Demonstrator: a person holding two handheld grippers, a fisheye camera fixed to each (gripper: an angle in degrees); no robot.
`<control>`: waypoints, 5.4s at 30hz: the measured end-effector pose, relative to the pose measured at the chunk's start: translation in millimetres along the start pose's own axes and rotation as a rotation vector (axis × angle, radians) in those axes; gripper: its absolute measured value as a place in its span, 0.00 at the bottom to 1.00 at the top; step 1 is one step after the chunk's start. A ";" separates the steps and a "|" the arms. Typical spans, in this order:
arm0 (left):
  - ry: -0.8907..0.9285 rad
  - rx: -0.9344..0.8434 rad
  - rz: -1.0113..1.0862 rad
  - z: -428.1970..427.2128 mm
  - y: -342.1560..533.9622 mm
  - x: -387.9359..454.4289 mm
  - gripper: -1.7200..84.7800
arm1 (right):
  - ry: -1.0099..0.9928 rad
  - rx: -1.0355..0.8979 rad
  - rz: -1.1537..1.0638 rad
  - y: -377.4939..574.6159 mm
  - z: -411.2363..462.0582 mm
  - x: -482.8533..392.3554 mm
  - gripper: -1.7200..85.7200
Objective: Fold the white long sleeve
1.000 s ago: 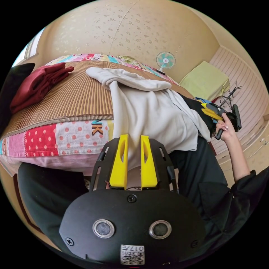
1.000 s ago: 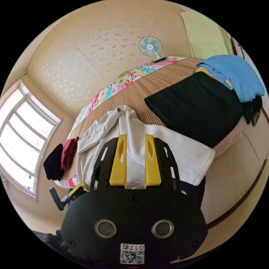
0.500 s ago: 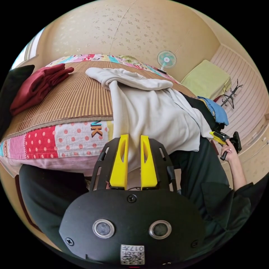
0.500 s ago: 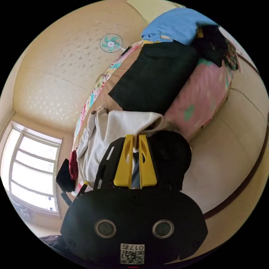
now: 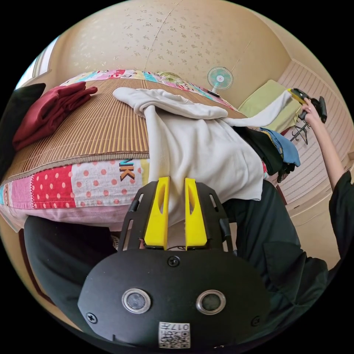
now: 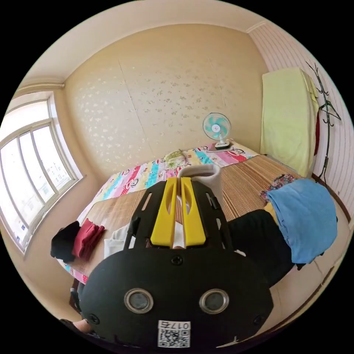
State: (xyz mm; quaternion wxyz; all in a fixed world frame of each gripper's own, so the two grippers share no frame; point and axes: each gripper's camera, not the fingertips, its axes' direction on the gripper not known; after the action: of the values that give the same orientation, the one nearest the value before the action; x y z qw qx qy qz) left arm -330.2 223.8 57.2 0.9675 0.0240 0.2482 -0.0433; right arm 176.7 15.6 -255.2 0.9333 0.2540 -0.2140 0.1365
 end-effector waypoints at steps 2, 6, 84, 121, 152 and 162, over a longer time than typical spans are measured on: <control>-0.003 0.006 0.008 0.2 2.2 2.8 0.10 | -0.179 -0.021 -0.102 6.7 28.0 -71.5 0.06; 0.008 0.019 0.015 -0.2 8.5 7.7 0.10 | -0.476 -0.250 -0.272 78.5 94.3 -193.1 0.08; 0.202 -0.452 0.140 -95.1 -40.8 100.5 0.06 | -0.444 -0.830 0.167 205.7 -117.1 164.8 0.05; 0.187 0.095 -0.212 -65.1 -120.5 71.7 0.11 | 0.118 -0.394 0.285 312.3 36.4 90.0 0.14; 0.577 0.074 -0.595 -37.3 -107.1 -23.4 0.23 | 0.142 -0.066 0.017 271.5 102.9 -50.8 0.09; 0.696 0.181 -0.571 -29.7 -132.4 0.0 0.08 | -0.030 -0.441 0.033 283.6 226.0 -75.5 0.08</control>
State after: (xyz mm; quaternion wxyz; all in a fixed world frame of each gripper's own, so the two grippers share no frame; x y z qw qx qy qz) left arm -357.0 94.0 27.8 0.7698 0.0524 0.5503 -0.3191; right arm -66.8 120.7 3.3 0.9606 0.0424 -0.2565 0.0978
